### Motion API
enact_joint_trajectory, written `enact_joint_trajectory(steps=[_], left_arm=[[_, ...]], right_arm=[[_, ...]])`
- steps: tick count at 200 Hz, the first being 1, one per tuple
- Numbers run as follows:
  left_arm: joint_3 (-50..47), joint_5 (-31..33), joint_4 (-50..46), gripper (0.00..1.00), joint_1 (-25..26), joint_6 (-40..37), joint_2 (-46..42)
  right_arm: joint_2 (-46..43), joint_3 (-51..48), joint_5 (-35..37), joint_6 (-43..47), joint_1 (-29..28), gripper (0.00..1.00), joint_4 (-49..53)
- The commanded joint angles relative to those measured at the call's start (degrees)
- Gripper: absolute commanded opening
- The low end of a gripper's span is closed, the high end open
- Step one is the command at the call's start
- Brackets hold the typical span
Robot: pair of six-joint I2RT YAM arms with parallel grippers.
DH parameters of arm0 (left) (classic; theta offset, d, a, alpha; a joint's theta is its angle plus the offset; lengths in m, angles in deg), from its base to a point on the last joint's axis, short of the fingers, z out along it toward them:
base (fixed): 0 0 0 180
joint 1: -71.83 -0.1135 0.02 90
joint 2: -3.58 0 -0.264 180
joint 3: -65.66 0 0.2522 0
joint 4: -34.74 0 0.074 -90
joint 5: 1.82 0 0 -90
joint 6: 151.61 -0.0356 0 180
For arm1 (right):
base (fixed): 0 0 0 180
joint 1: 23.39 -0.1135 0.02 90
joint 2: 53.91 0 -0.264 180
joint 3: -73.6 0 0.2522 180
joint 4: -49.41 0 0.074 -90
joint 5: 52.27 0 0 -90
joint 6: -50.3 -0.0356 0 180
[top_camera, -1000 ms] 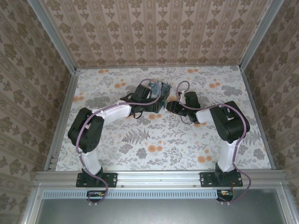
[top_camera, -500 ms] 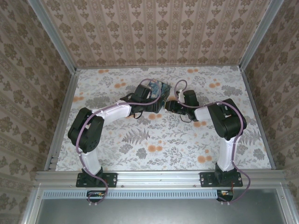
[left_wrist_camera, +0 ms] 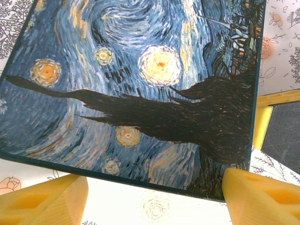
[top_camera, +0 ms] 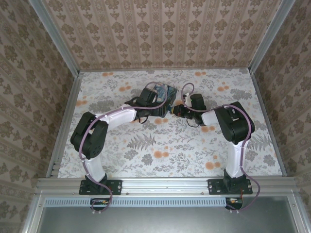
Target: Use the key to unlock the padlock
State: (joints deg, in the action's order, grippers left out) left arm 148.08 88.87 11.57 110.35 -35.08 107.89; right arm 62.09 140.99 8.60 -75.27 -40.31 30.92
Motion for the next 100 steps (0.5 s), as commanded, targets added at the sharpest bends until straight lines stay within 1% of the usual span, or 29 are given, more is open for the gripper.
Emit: enact_joint_trajectory(steps=[1, 57, 100], left_arm=[[-1.55, -0.71, -6.83, 0.76, -0.03, -0.58, 2.65], [-3.03, -0.84, -7.15, 0.76, -0.03, -1.05, 1.34], [-4.33, -0.71, -8.41, 0.76, 0.78, -1.51, -1.25]], right_arm=[[1.35, -1.12, 0.8, -1.65, -0.65, 0.0, -1.16], [-2.03, -6.36, 1.57, -7.45, -0.7, 0.0, -6.14], [-5.61, -12.97, 1.26, -10.1, -0.72, 0.0, -9.41]])
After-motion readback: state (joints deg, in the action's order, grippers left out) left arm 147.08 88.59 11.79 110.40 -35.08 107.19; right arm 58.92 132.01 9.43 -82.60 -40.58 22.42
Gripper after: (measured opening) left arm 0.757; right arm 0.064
